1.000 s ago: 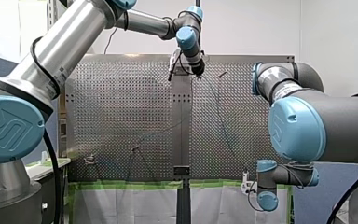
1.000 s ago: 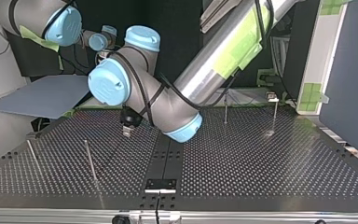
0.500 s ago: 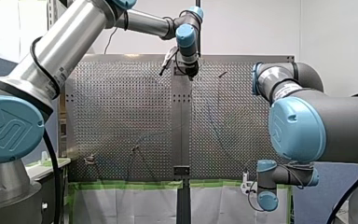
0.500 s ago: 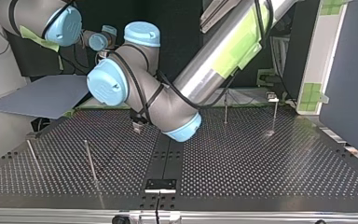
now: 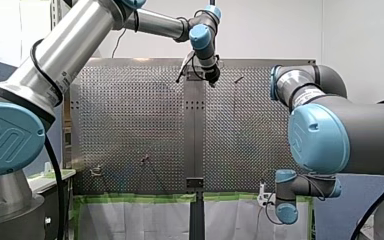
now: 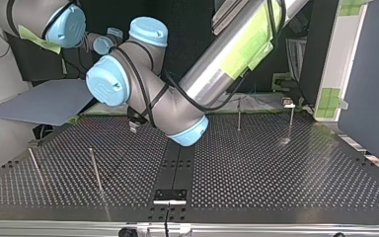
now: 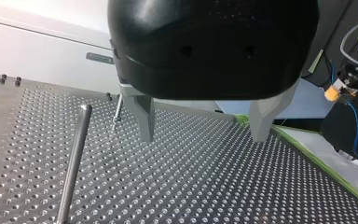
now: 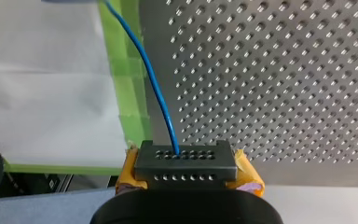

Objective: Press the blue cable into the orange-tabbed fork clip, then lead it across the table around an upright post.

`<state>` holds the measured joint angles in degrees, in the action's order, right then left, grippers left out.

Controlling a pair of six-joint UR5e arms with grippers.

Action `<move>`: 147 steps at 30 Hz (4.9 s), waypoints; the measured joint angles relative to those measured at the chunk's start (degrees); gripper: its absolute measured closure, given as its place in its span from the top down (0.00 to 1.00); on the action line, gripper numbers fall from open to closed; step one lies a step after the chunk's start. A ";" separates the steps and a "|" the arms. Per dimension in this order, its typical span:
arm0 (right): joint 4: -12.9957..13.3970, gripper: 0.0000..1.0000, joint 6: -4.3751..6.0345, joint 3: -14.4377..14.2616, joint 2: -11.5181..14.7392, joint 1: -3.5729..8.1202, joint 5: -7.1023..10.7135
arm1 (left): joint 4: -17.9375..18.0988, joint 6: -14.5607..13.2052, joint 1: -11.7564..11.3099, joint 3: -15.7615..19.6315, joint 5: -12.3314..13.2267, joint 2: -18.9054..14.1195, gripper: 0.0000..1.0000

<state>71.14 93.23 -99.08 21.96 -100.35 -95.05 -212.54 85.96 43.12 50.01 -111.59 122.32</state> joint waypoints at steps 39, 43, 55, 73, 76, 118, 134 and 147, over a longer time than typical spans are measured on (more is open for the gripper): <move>-21.99 0.00 5.24 -1.91 23.64 -1.59 4.19 | 7.58 5.39 -0.05 0.12 -5.57 -0.03 1.00; -24.30 0.00 5.19 -1.94 25.96 -1.46 4.19 | 9.52 5.87 -0.05 1.46 -6.21 -0.03 1.00; -30.61 0.00 4.79 -1.95 32.63 -1.19 3.95 | 14.84 5.81 0.27 6.44 -8.53 -1.18 1.00; -33.01 0.00 5.62 -1.96 42.52 -3.40 3.94 | 14.60 6.07 1.58 6.74 -12.36 -3.13 1.00; -33.24 0.00 6.02 -2.01 44.16 -3.51 3.88 | 14.54 6.07 1.63 6.74 -12.50 -3.25 1.00; -33.22 0.00 1.93 -6.77 55.63 -0.77 3.00 | 17.13 6.62 2.85 6.75 -12.61 -3.29 1.00; -35.93 0.00 2.58 -4.88 56.23 -1.04 5.18 | 19.96 8.96 5.34 6.78 -12.67 -3.29 1.00; -37.89 0.00 2.76 -4.53 59.48 -1.36 5.31 | 23.32 9.35 8.10 10.26 -15.57 -3.26 1.00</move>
<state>33.25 95.99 -103.61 81.44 -101.71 -89.74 -189.23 95.31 51.22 60.27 -127.16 119.06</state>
